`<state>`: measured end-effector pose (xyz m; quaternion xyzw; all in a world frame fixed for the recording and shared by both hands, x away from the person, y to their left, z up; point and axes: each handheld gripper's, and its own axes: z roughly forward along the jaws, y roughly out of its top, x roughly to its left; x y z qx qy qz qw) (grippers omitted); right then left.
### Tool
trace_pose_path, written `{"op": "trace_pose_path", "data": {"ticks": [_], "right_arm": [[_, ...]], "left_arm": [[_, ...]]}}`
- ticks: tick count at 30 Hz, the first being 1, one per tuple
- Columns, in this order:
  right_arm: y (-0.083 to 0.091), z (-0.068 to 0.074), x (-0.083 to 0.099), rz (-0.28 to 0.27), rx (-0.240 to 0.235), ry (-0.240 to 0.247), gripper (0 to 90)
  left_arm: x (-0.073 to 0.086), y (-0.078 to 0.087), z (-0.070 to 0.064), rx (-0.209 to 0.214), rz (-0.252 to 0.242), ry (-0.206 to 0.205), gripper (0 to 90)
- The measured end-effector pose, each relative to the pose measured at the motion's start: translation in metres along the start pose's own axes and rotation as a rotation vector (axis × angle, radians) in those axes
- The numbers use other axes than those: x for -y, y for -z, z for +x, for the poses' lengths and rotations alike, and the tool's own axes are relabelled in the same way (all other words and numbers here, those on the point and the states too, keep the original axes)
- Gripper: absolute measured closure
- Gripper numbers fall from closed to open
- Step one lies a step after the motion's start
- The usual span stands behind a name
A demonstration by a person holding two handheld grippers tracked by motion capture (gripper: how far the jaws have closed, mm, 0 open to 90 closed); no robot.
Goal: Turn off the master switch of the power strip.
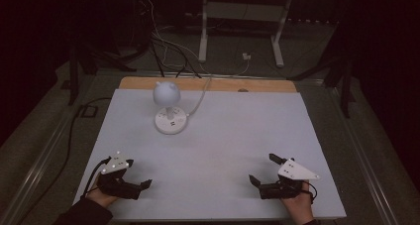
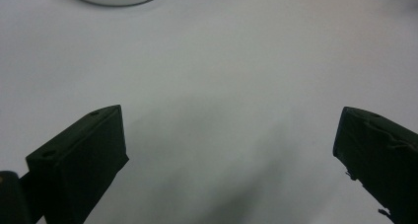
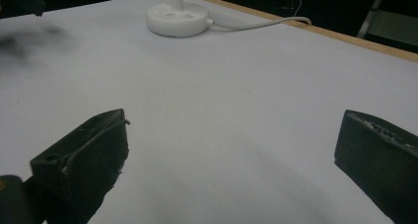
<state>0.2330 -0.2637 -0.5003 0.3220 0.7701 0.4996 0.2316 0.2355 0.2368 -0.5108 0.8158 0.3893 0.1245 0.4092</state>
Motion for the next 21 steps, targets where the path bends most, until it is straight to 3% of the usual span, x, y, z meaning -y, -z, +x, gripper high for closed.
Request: {"op": "trace_pose_path", "data": {"ticks": [3,7,21], "right_arm": [[-0.0002,-0.0002,0.0002,0.000,-0.002,0.001,0.0],[-0.0003,0.0000,0.0003,0.003,-0.005,0.002,0.0],[-0.0024,0.0003,0.0006,0.011,-0.013,0.004,0.0]], "left_arm": [[0.0055,0.0000,-0.0008,-0.024,0.003,-0.003,0.4],[0.0060,0.0004,-0.0037,-0.053,-0.003,-0.041,0.4],[0.0053,-0.0068,-0.0064,-0.034,0.005,-0.052,0.4]]}}
